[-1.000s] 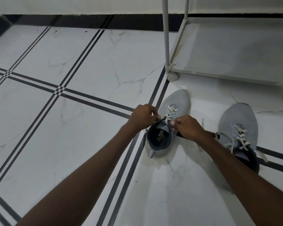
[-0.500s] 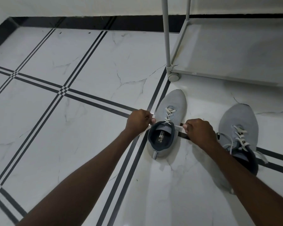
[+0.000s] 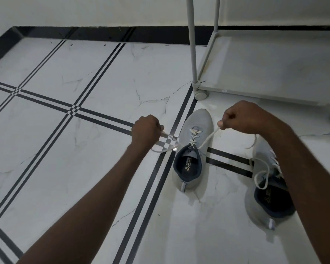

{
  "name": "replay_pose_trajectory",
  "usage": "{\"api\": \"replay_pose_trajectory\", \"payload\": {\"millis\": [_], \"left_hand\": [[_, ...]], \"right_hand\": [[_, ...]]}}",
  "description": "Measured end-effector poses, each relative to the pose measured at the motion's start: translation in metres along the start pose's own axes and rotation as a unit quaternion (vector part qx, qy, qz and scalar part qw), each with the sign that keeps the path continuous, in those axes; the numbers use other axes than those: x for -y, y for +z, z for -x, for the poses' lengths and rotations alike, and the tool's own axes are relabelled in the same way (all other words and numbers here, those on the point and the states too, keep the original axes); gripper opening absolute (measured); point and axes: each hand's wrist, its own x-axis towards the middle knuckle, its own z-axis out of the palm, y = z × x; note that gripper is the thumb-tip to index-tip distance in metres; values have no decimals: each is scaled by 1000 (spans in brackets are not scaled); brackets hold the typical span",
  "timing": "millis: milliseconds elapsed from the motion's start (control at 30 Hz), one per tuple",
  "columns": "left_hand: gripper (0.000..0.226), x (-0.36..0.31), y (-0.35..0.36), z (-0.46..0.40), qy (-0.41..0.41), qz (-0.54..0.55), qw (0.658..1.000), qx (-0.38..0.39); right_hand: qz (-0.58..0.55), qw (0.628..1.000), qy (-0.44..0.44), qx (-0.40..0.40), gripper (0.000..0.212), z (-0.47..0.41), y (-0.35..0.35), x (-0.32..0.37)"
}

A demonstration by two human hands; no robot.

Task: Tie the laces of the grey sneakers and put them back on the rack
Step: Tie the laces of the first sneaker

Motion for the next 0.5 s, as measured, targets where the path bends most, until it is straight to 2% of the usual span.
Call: {"api": "replay_pose_trajectory", "payload": {"millis": [33,100,167,233,267,300,367,433,500], "left_hand": [[18,-8,0,1,2,45,999,-21],[9,-23,1,2,11,223,974,-26],[6,-38,-2,6,-5,427,904,9],[18,-54,-7,11,-39,562,822,83],[24,-60,-9,13,-53,588,797,132],[27,-65,-10,15,-56,586,788,182],[28,-67,-8,16,-34,534,804,260],[23,-63,-4,14,4,498,818,288],[19,-59,-3,11,33,486,814,316]], "right_hand": [[3,1000,-15,-14,14,0,-2,5],[3,998,-41,-43,8,-1,-1,12],[-7,996,-61,-69,5,-2,1,18],[-17,992,-69,-101,11,-4,4,24],[-24,990,-71,-119,15,-6,6,26],[-31,987,-75,-136,18,-9,8,29],[-35,981,-96,-166,23,-15,14,33],[-34,975,-115,-185,21,-23,22,34],[-37,971,-123,-201,18,-32,33,31]]}}
